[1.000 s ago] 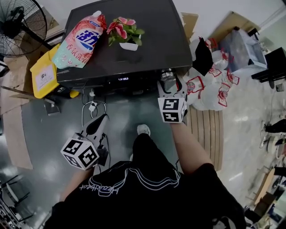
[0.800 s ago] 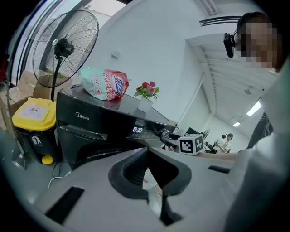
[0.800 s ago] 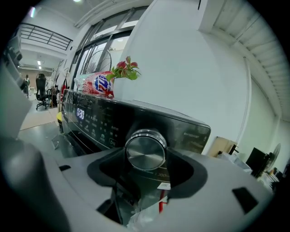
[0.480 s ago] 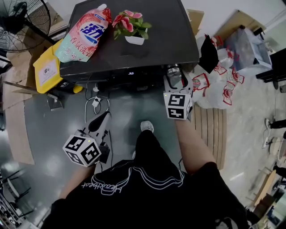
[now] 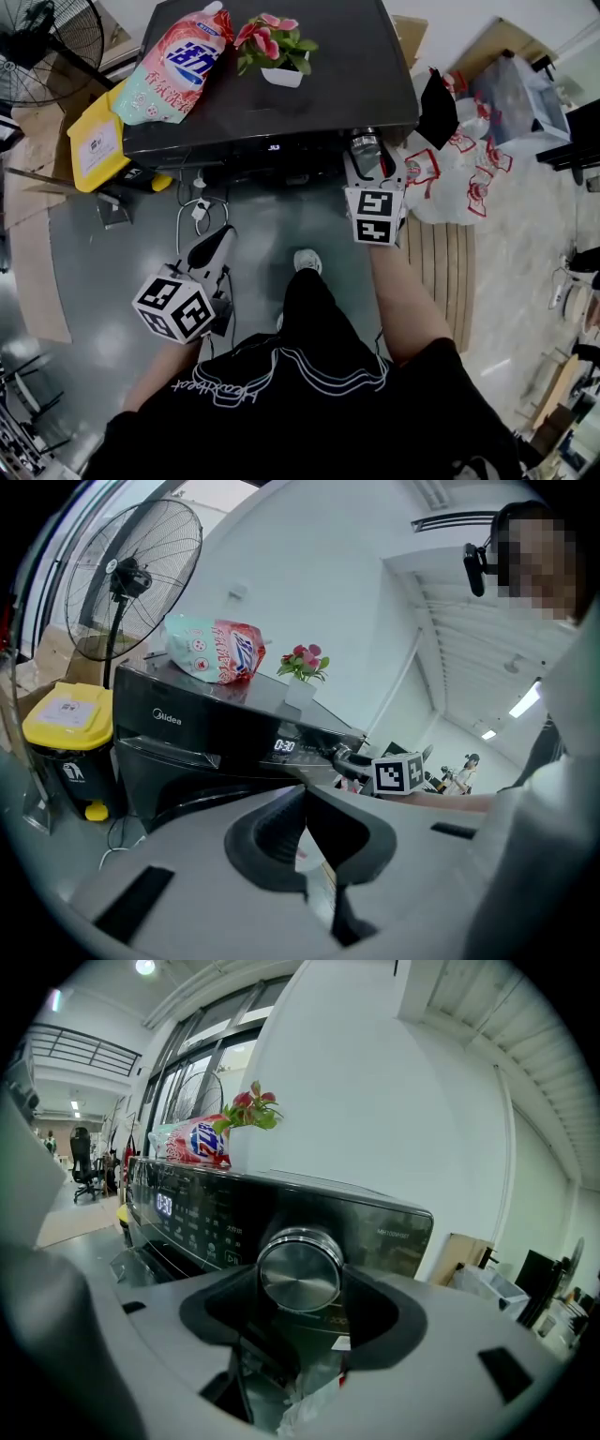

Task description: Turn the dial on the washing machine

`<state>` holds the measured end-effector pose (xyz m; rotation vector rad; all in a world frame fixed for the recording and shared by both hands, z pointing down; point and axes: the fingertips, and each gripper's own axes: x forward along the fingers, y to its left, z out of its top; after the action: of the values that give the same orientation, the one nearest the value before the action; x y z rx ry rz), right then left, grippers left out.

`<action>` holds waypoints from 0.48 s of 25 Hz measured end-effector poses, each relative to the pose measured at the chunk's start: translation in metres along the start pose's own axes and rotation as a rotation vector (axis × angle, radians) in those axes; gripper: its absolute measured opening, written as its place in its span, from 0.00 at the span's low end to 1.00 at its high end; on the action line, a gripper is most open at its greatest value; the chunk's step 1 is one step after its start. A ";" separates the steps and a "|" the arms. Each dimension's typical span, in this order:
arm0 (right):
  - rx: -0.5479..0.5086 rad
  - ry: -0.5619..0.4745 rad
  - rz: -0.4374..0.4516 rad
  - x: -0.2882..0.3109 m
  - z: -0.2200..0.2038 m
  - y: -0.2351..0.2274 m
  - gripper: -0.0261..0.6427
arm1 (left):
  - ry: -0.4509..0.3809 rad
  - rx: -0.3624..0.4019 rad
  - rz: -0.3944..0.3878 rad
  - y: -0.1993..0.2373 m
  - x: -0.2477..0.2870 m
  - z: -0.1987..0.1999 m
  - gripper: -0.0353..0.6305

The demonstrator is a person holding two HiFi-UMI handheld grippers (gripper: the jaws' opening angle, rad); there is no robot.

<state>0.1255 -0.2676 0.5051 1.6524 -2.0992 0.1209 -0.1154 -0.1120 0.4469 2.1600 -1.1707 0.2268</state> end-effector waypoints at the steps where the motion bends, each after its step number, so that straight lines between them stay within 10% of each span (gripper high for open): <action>1: 0.011 0.000 0.003 0.000 0.000 0.000 0.46 | -0.002 0.002 -0.002 -0.001 0.000 0.000 0.06; 12: 0.250 -0.012 0.070 -0.001 -0.003 -0.003 0.46 | -0.021 0.006 -0.013 -0.006 0.003 0.003 0.06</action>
<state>0.1294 -0.2670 0.5068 1.7203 -2.2255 0.4125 -0.1093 -0.1131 0.4433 2.1791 -1.1689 0.2030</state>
